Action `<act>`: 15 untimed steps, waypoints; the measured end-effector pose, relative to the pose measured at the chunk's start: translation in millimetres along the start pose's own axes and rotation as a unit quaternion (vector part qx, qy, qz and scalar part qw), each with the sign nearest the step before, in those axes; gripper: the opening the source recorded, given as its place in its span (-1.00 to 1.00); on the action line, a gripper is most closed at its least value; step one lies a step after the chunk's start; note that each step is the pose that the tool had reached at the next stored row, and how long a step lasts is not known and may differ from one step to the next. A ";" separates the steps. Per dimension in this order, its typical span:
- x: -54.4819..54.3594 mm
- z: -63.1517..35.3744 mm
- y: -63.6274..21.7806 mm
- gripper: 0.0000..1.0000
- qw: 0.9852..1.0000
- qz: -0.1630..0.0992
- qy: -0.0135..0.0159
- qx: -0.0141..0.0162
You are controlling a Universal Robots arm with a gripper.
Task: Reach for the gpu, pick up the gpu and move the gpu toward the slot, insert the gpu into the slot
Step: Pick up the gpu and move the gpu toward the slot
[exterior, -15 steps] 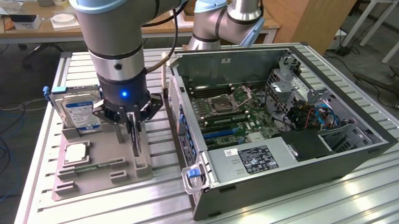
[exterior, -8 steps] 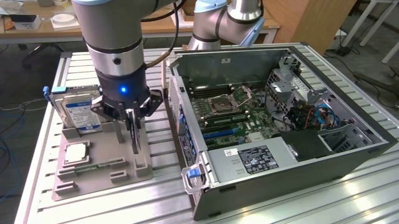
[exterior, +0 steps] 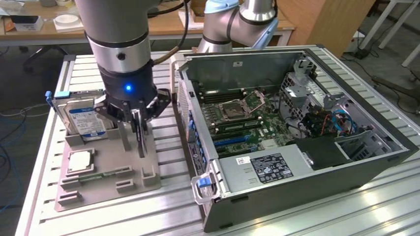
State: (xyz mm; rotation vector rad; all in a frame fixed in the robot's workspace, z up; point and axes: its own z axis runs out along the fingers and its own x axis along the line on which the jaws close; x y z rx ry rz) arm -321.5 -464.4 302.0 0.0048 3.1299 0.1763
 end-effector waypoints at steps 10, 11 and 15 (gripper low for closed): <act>0.1 -12.4 1.3 -0.48 1.000 0.000 0.000 0.005; 0.1 -13.3 1.4 -0.48 1.000 0.000 0.000 0.009; 0.1 -20.0 2.1 -0.48 1.000 0.000 0.000 0.025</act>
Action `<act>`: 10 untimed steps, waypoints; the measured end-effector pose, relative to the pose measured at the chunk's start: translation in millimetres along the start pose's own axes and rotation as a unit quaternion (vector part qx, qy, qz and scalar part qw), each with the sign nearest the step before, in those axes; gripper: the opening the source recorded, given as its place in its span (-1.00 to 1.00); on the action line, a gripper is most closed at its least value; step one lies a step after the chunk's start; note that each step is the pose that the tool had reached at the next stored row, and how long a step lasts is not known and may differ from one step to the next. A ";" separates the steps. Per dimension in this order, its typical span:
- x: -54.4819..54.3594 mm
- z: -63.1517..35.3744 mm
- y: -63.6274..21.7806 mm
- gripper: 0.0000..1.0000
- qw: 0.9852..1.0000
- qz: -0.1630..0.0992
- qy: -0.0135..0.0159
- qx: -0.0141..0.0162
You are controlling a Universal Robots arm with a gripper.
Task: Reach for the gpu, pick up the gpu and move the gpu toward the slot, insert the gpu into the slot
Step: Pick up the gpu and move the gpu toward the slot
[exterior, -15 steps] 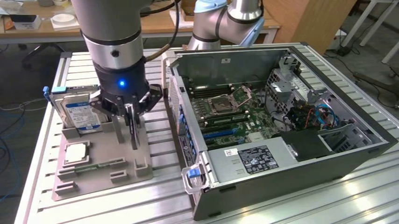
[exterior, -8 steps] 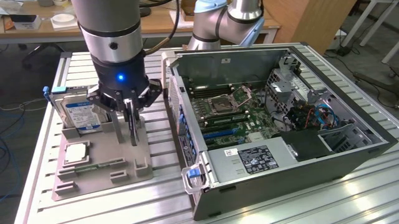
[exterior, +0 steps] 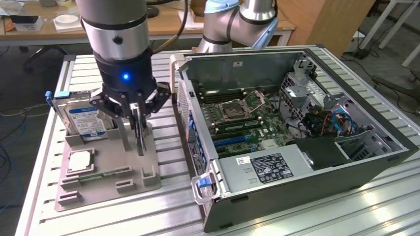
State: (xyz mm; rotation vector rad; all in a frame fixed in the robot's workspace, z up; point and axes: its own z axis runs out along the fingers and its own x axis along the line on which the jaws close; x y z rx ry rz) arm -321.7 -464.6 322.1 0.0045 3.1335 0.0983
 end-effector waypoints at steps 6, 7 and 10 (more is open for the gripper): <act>-0.1 -21.7 1.4 -0.48 1.000 0.000 0.000 0.000; -0.1 -24.6 1.6 -0.48 1.000 0.000 0.000 0.000; -0.2 -35.8 2.3 -0.48 1.000 0.000 0.000 0.001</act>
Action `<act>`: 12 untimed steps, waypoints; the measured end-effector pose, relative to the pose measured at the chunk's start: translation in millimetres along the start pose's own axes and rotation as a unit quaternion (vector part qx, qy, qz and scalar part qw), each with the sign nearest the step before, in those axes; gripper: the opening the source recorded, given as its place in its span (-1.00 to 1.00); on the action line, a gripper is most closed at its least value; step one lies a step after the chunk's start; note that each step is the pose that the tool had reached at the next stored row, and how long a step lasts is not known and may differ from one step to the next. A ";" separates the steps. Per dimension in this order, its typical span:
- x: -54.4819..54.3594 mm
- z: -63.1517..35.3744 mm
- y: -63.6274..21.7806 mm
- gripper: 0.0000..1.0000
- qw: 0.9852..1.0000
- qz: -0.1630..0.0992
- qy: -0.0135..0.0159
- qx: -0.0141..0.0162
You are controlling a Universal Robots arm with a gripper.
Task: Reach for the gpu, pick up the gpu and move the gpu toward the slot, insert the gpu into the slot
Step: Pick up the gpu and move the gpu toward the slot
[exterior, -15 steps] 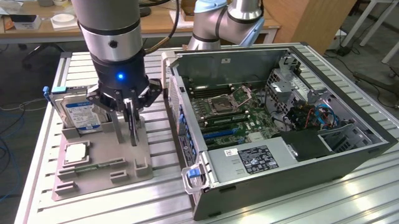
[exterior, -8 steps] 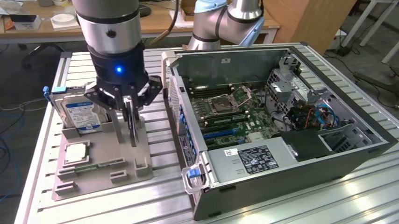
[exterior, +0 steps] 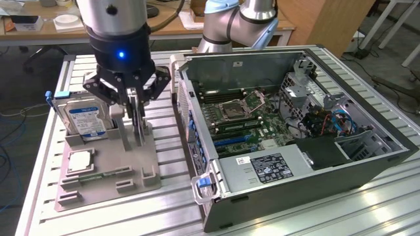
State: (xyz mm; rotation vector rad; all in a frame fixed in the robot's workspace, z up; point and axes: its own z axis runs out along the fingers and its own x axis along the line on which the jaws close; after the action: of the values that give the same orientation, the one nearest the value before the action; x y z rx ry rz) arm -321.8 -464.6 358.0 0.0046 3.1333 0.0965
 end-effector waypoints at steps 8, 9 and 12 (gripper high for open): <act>-0.1 -12.9 0.8 -0.48 1.000 0.000 0.000 0.000; -0.1 -13.7 0.8 -0.48 1.000 0.000 0.000 0.000; -0.1 -19.6 1.2 -0.48 1.000 0.000 0.000 0.000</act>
State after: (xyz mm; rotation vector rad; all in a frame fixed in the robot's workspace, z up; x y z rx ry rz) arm -321.8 -464.6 377.6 0.0046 3.1333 0.0967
